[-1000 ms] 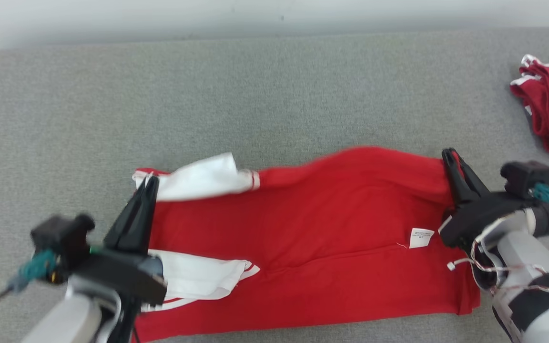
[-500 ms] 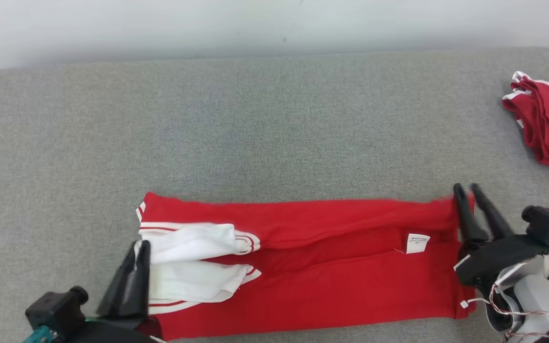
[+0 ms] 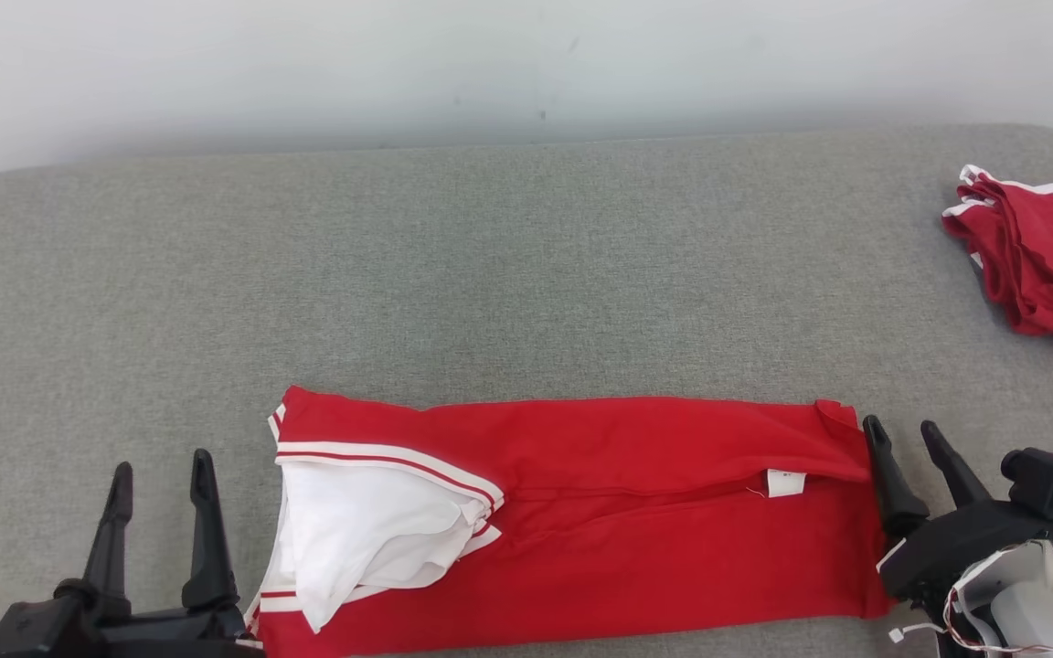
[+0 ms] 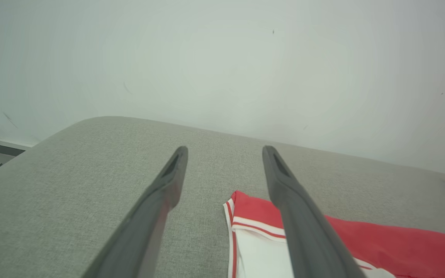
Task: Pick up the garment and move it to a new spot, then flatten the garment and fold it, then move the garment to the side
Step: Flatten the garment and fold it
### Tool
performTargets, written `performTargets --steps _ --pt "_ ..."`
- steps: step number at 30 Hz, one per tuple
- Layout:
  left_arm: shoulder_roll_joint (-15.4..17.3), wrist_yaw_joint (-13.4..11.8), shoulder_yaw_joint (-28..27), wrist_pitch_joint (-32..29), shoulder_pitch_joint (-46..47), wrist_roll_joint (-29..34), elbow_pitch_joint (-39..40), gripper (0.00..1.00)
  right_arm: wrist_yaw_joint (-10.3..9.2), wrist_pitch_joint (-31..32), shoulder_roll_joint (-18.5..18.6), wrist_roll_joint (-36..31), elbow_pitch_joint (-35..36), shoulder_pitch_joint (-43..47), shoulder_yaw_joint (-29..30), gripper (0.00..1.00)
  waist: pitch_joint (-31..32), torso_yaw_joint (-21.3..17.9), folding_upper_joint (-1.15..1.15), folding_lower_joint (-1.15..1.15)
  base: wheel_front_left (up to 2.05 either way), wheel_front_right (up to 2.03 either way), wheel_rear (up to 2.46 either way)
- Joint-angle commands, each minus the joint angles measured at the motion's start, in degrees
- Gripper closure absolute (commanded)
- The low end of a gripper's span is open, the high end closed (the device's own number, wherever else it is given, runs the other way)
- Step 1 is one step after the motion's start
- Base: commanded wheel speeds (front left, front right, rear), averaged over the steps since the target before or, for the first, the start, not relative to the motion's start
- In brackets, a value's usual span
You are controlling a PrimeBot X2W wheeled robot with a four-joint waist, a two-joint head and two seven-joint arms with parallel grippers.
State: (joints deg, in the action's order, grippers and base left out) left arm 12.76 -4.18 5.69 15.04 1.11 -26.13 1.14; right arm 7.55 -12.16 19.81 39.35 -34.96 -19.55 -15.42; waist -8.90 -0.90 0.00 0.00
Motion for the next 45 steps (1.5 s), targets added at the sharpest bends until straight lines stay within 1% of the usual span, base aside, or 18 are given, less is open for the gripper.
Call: performTargets --steps 1,4,7,10,14,15,16,17,20,23,27,28,31,34,37,39,41,45 --pt "-0.26 0.32 -0.49 0.18 -0.6 1.01 0.05 0.0 -0.16 -0.01 -0.32 0.24 -0.18 0.76 0.09 0.0 0.14 0.23 0.0 0.0 0.0 0.0 0.0" --pt "-3.21 2.63 -4.21 0.18 -1.42 4.75 -0.72 0.0 -0.16 0.82 -1.11 0.31 -2.07 1.01 0.2 0.0 0.39 0.7 0.0 0.0 0.0 0.0 0.0" --pt "-5.03 4.85 -6.44 0.18 -1.5 8.73 -1.63 0.0 -0.16 1.2 -2.08 0.21 -3.84 1.06 0.13 0.0 0.6 0.99 0.0 0.0 0.0 0.0 0.0" --pt "-6.78 6.62 -8.61 0.18 -2.04 11.25 -2.69 0.0 -0.16 1.4 -3.14 -0.05 -6.28 0.98 0.04 0.0 0.77 1.22 0.0 0.0 0.0 0.0 0.0" --pt "-8.46 8.17 -9.89 0.18 -2.52 13.54 -3.99 0.0 -0.16 2.17 -4.73 -0.45 -10.13 0.98 -0.76 0.0 1.16 1.65 0.0 0.0 0.0 0.0 0.0" --pt "-8.65 8.34 -10.12 0.18 -2.49 13.92 -4.12 0.0 -0.16 2.62 -5.22 -0.58 -11.04 1.14 -1.27 0.19 1.27 1.8 0.0 0.0 0.0 0.0 0.0" --pt "-8.85 8.67 -10.35 0.18 -2.62 14.29 -4.36 0.0 -0.16 2.8 -5.74 -0.57 -11.82 1.33 -1.77 0.64 1.38 1.9 0.0 0.0 0.0 0.0 0.0" --pt "-9.11 8.81 -10.51 0.18 -2.83 14.58 -4.52 0.0 -0.16 2.62 -6.35 -0.26 -12.25 1.39 -2.01 1.0 1.48 1.94 0.0 0.0 0.0 0.0 0.0" --pt "-9.53 9.28 -10.95 0.18 -3.24 15.3 -4.85 0.0 -0.16 1.68 -6.56 0.36 -13.14 0.91 -2.08 1.0 1.71 1.88 0.0 0.0 0.0 0.0 0.0" --pt "-9.7 9.6 -11.32 0.18 -3.39 15.77 -5.03 0.0 -0.18 0.34 -4.79 1.09 -13.82 -0.49 -0.74 1.0 2.02 1.58 0.0 0.0 0.0 0.0 0.0" --pt "-9.85 10.14 -11.41 0.18 -3.61 16.76 -5.41 0.0 -0.19 -0.65 -1.07 1.5 -14.96 -2.53 1.36 1.0 2.71 0.98 0.0 0.0 0.0 0.0 0.0" --pt "-9.85 10.17 -10.98 0.18 -3.62 17.96 -5.81 0.0 -0.17 -0.9 0.94 1.58 -15.44 -3.19 2.2 1.0 3.15 0.75 0.0 0.0 0.0 0.0 0.0" --pt "-9.82 10.38 -11.12 0.18 -3.59 18.41 -6.23 0.0 -0.17 -0.92 4.49 1.52 -16.36 -4.11 3.52 1.0 3.78 0.37 0.0 0.0 0.0 0.0 0.0" --pt "-9.84 10.55 -11.45 0.18 -3.97 18.51 -6.49 0.0 -0.17 -0.38 6.29 1.18 -16.97 -4.79 4.0 1.0 4.37 -0.04 0.0 0.0 0.0 0.0 0.0" --pt "-9.85 10.59 -11.71 0.18 -4.2 18.58 -6.59 0.0 -0.17 0.08 6.66 0.86 -16.51 -5.05 3.83 1.0 4.77 -0.3 0.0 0.0 0.0 0.0 0.0" --pt "-9.87 10.58 -12.04 0.18 -4.54 18.5 -6.65 0.0 -0.17 0.61 6.03 0.51 -15.98 -4.77 3.49 1.0 5.35 -0.5 0.0 0.0 0.0 0.0 0.0" --pt "-9.88 10.52 -12.25 0.18 -4.91 18.17 -6.65 0.0 -0.16 1.1 4.74 0.25 -14.8 -4.43 2.93 1.0 5.79 -0.65 0.0 0.0 0.0 0.0 0.0" --pt "-9.87 10.29 -12.19 0.18 -5.08 17.77 -6.62 0.0 -0.16 2.58 1.01 0.89 -10.43 -3.24 1.17 1.0 6.27 -0.64 0.0 0.0 0.0 0.0 0.0"
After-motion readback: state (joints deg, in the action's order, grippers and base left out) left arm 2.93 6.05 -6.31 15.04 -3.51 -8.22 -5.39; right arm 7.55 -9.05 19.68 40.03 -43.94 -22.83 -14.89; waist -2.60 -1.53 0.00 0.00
